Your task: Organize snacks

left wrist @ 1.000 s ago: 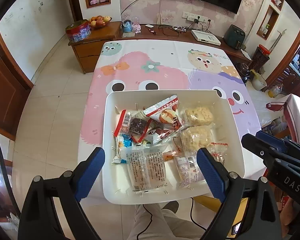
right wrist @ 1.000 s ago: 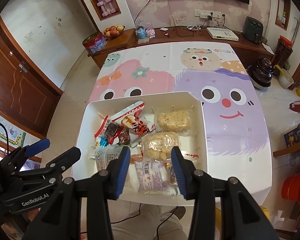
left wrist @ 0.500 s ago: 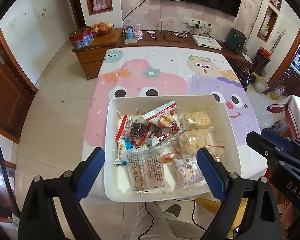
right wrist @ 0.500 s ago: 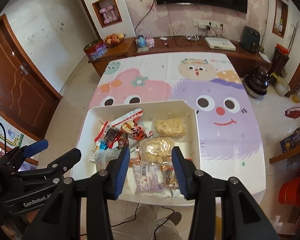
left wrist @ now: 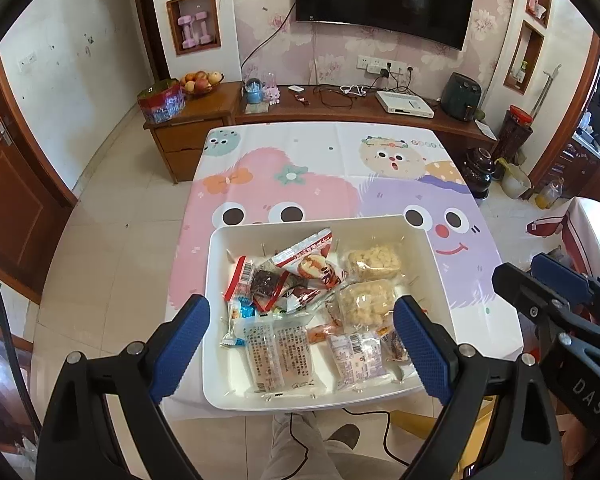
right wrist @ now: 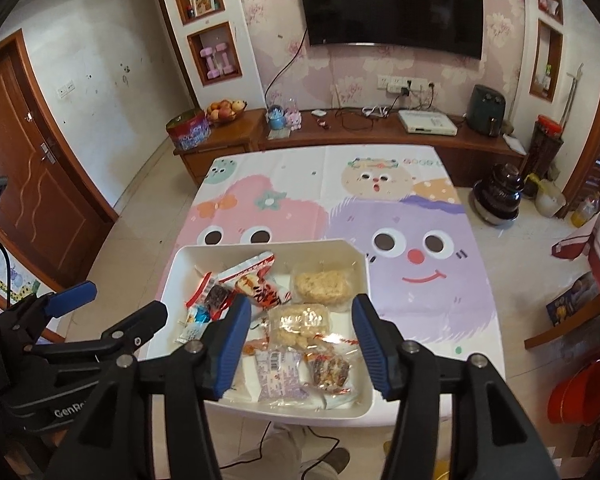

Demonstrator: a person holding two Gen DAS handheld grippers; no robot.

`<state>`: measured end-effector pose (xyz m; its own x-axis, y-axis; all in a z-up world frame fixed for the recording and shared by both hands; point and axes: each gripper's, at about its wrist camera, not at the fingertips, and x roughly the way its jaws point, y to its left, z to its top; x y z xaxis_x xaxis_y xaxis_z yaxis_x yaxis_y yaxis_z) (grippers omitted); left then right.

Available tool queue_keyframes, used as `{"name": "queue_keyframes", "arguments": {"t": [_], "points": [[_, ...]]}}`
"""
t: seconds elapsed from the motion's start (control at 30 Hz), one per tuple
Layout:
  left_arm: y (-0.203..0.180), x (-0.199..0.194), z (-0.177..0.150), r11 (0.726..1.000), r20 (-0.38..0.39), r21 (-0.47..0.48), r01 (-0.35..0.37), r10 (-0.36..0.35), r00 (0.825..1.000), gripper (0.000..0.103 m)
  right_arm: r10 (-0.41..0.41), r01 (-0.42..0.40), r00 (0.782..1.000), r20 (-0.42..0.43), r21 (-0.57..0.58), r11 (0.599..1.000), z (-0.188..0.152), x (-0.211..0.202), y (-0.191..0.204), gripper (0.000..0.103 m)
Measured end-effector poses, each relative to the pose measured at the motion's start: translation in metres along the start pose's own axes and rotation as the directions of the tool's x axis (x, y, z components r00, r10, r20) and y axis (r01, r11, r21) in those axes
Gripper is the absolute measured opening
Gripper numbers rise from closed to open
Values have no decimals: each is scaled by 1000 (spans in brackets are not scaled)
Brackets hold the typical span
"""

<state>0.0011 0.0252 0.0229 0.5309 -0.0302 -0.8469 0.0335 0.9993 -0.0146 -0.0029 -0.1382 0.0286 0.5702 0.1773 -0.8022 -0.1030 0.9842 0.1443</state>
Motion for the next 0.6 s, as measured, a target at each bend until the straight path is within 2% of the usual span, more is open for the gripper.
{"name": "queue_keyframes", "arguments": {"t": [0.6], "points": [[1, -8, -7, 998, 64, -44, -41, 44, 997, 93, -34, 34, 992, 121, 3, 999, -4, -25, -6, 61]]}}
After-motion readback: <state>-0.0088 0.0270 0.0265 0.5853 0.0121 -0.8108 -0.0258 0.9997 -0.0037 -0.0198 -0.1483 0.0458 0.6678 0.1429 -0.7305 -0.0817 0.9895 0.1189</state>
